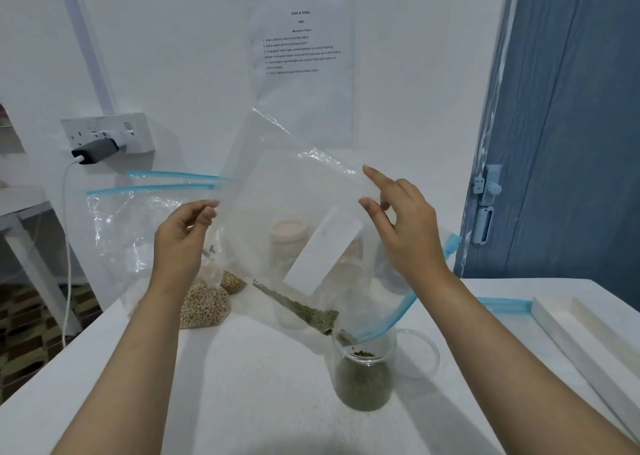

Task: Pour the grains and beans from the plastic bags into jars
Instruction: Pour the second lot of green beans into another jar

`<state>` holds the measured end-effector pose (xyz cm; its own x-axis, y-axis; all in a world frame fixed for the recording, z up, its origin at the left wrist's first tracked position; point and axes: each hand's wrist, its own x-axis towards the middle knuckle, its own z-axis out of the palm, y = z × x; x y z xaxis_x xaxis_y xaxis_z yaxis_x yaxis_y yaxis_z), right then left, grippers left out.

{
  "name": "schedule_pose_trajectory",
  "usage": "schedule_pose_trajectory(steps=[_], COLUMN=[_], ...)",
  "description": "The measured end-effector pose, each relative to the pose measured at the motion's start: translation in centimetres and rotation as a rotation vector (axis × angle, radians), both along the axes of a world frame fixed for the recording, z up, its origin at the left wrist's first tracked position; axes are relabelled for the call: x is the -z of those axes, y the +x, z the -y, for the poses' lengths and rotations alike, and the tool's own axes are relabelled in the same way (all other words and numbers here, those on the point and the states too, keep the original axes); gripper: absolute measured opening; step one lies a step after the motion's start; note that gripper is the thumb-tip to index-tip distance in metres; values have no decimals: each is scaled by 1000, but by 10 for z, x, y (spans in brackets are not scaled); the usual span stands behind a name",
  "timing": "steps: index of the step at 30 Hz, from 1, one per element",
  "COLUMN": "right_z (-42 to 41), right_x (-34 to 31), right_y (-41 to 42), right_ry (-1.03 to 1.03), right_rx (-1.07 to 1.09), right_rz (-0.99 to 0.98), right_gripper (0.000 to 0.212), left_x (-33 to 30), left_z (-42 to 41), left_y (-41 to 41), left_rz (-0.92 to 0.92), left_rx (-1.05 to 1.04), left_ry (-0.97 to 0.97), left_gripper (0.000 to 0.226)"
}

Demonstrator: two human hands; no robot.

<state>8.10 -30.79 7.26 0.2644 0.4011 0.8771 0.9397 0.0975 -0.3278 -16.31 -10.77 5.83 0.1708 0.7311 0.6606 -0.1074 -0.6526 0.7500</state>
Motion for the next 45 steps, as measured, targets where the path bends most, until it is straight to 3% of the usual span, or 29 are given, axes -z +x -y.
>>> schedule_pose_trajectory(steps=[23,26,28,31,35,40,45], right_z=[-1,-3,-3,-4,-5,-5,-4], right_x=[5,10,12,13,12,14,13], right_y=[5,3,4,3,4,4,6], right_ry=[22,23,28,29,16,19,3], right_rx=[-33,-37,-48,-62,-58,-47,-25], right_rz=[-53,-28,-34,-38,-56,-88,-85], right_gripper=[38,37,37,37,37,37,36], left_x=[7,25,37,39,35,35,32], left_z=[0,3,6,11,7,7,6], left_y=[4,8,13,17,13,11,15], left_rz=[-65,30,145,284,245,165,156], left_rx=[-56,-109,-32,118,127,96,70], left_ry=[-30,-224,-466,-665,-589,-495,-470], left_gripper=[15,27,41,37,39,21,25])
